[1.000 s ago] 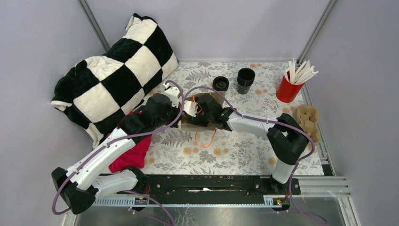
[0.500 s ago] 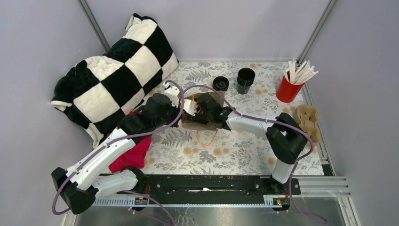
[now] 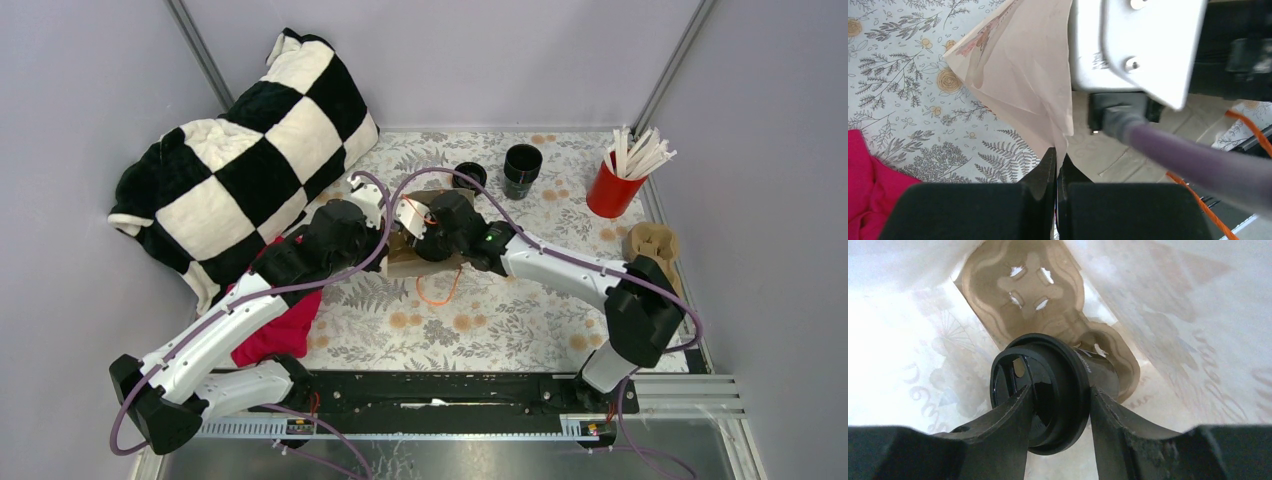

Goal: Pack the takeout coffee

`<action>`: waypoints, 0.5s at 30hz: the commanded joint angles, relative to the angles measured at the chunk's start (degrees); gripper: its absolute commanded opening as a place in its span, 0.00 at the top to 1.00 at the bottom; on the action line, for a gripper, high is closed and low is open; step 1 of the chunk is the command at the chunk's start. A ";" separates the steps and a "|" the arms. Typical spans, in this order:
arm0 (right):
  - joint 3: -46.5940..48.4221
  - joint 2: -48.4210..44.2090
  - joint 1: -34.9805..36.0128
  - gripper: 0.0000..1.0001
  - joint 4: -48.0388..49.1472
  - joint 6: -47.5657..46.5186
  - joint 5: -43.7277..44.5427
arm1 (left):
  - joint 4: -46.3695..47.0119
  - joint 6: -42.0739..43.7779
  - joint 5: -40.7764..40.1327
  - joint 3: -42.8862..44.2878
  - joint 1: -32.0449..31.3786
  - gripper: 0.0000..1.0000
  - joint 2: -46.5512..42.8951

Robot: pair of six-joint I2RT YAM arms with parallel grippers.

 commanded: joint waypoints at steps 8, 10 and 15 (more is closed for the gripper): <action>1.78 -6.56 -0.26 0.71 -0.16 6.90 -0.70 | 1.43 -0.95 0.93 -0.11 -0.39 1.00 0.43; 2.24 -7.17 -0.29 0.71 -0.06 9.00 -0.44 | 1.22 -1.02 0.73 -0.11 -0.45 1.00 0.59; 2.08 -9.02 -0.26 0.72 2.20 14.86 -0.90 | 0.10 -1.19 0.01 1.01 -0.44 1.00 1.13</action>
